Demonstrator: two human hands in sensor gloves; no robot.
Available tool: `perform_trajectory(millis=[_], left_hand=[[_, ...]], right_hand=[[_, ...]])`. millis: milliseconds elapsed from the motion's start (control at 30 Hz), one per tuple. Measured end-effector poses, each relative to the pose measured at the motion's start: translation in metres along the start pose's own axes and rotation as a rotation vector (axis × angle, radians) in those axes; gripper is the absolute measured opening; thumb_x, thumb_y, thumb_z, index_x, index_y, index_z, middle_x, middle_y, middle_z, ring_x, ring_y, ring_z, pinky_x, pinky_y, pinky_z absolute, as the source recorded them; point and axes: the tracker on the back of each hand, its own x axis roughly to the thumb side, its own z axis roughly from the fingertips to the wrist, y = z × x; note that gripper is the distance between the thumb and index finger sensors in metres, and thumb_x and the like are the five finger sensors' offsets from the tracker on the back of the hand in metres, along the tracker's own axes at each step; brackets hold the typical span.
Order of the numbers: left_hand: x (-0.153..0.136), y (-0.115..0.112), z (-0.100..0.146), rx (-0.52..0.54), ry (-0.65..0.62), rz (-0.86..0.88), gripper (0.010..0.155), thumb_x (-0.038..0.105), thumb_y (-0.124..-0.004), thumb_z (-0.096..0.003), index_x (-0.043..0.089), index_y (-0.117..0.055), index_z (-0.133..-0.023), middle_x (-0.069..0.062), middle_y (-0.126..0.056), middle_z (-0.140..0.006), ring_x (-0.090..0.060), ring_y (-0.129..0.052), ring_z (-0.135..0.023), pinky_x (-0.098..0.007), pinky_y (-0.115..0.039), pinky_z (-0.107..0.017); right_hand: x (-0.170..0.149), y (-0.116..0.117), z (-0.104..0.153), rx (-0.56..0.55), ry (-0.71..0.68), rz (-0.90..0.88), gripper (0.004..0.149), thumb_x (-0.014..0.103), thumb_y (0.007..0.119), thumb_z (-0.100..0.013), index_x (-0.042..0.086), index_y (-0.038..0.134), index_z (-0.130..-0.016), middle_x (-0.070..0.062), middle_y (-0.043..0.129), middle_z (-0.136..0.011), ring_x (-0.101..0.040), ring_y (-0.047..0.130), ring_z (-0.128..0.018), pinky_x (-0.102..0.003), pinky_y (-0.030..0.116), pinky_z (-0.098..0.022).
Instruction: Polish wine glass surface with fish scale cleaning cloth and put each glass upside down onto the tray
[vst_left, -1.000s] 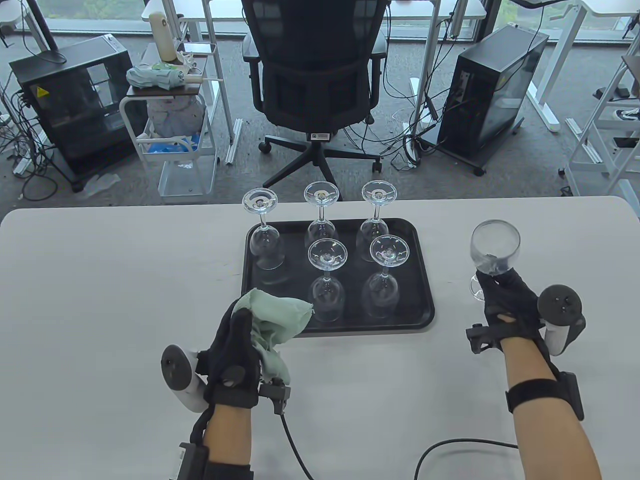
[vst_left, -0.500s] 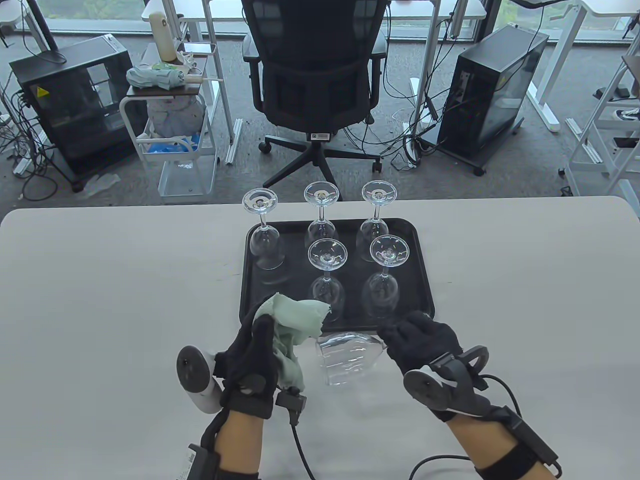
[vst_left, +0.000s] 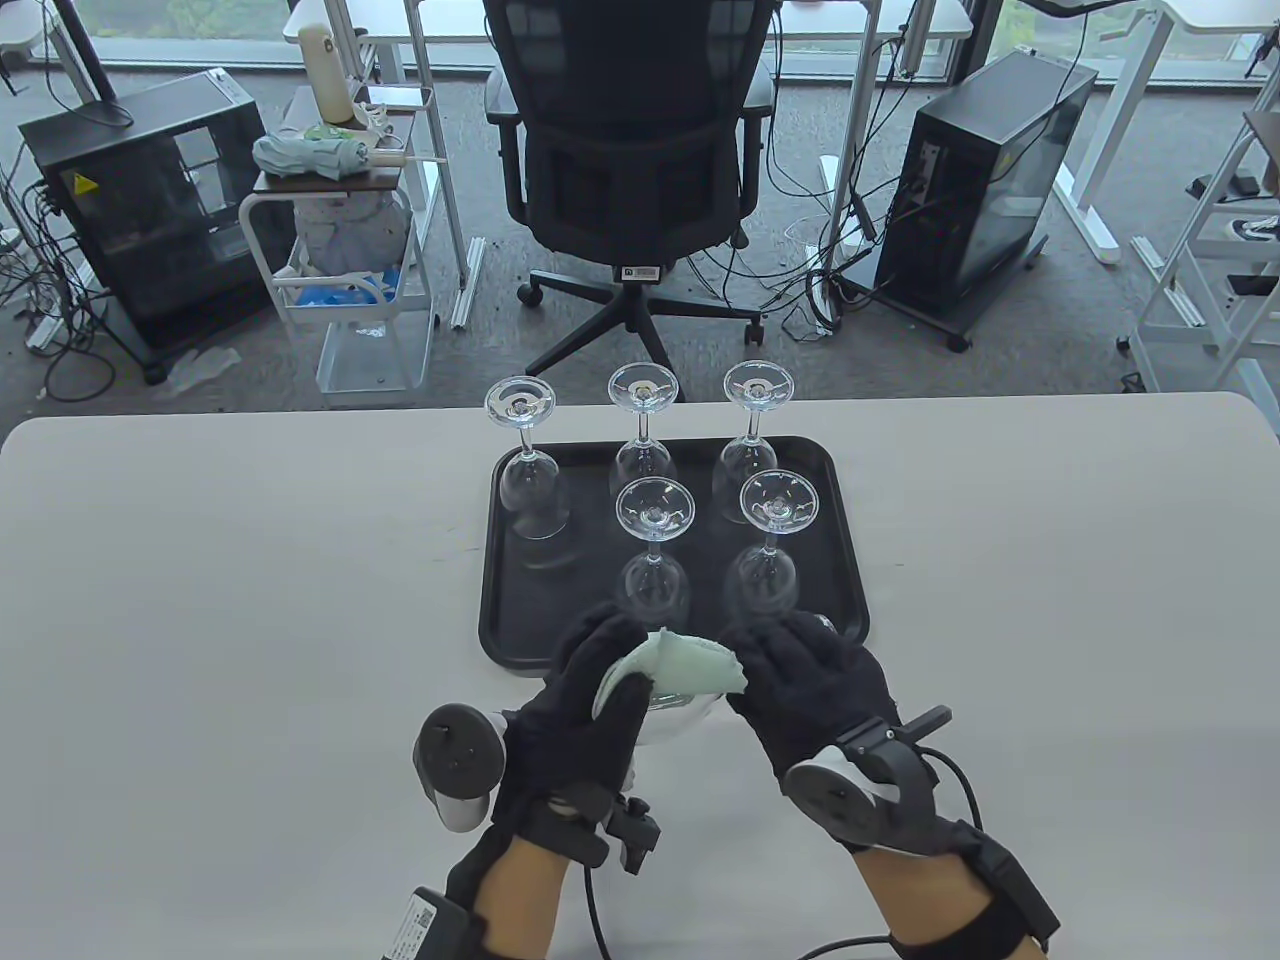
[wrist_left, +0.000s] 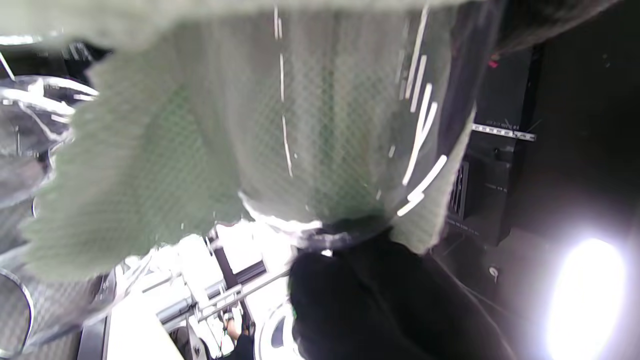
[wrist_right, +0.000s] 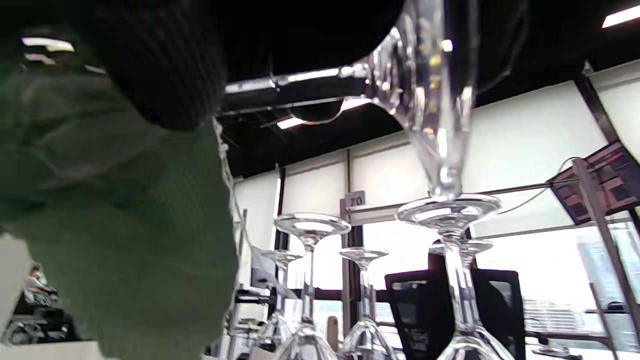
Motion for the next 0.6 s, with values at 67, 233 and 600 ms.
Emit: perform_trajectory(millis=[67,233,600], left_hand=[[-0.003,0.004,0.000,0.028,0.019,0.048,0.058,0.065,-0.072,-0.0537,0.032,-0.065,-0.102,-0.004,-0.058,-0.112,-0.038,-0.068,-0.097,-0.061,-0.082,-0.051],[-0.013,0.007,-0.002,-0.017,0.067,0.197,0.058,0.065,-0.071,-0.0550,0.032,-0.065,-0.102,-0.004,-0.059,-0.112,-0.039,-0.070,-0.096,-0.060,-0.083,-0.051],[-0.007,0.005,-0.003,-0.037,-0.055,0.104,0.059,0.068,-0.071,-0.0528,0.035,-0.064,-0.102,-0.002,-0.059,-0.113,-0.036,-0.070,-0.097,-0.057,-0.084,-0.050]], right_hand=[[-0.017,-0.007,0.010,-0.098,0.003,-0.081,0.071,0.056,0.088,-0.046,0.038,0.053,-0.106,-0.010,0.058,-0.112,-0.038,0.053,-0.102,-0.051,0.073,-0.063],[-0.065,0.004,0.025,-0.049,0.188,-0.539,0.090,0.061,0.088,-0.044,0.036,0.032,-0.110,-0.016,0.043,-0.115,-0.046,0.074,-0.093,-0.055,0.080,-0.056],[-0.063,0.019,0.026,0.118,0.378,-0.886,0.082,0.064,0.078,-0.051,0.026,0.036,-0.110,-0.022,0.059,-0.103,-0.038,0.092,-0.055,-0.045,0.086,-0.034]])
